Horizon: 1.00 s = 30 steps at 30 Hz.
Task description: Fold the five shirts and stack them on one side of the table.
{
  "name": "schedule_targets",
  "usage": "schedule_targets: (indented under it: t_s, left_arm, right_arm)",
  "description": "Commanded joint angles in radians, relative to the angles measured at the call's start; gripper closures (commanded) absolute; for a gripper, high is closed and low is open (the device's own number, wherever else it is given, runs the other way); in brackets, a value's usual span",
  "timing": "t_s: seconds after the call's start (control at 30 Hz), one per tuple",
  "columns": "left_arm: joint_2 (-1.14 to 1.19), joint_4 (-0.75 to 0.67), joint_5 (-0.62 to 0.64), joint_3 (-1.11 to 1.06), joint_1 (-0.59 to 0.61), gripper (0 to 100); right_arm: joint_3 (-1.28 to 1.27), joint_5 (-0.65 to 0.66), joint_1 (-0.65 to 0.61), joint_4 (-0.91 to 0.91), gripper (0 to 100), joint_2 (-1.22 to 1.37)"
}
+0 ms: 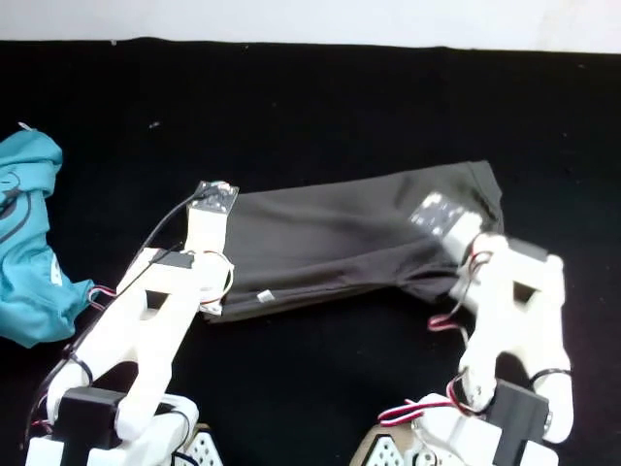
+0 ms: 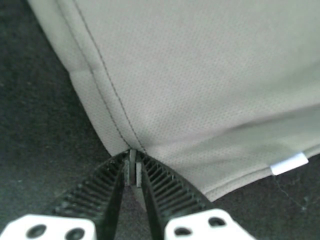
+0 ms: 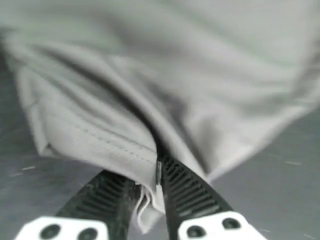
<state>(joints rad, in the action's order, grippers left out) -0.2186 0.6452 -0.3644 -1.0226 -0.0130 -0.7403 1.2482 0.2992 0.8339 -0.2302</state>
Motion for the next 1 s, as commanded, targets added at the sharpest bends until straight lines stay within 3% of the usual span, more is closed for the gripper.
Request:
schedule_targets:
  t_s: [0.0, 0.17, 0.43, 0.57, 0.83, 0.97]
  left_arm:
    - [0.002, -0.038, 0.000, 0.001, -0.001, 99]
    - [0.002, -0.038, 0.000, 0.001, -0.001, 99]
    - [0.002, -0.038, 0.000, 0.001, -0.001, 99]
    - [0.002, -0.038, 0.000, 0.001, -0.001, 99]
    - [0.002, -0.038, 0.000, 0.001, -0.001, 99]
    - [0.002, -0.038, 0.000, 0.001, -0.001, 99]
  right_arm:
    - [0.186, 0.008, 0.041, 0.036, 99.2, 0.004]
    - [0.389, -0.086, -0.030, 0.048, 99.2, 0.101]
    - [0.727, -0.204, -0.176, 0.054, 96.4, 0.466]
    - [0.892, -0.304, -0.171, 0.054, 84.0, 0.630]
    - [1.082, -0.612, -0.099, 0.076, 85.4, 0.659]
    - [1.173, -0.623, -0.070, 0.288, 85.4, 0.619]
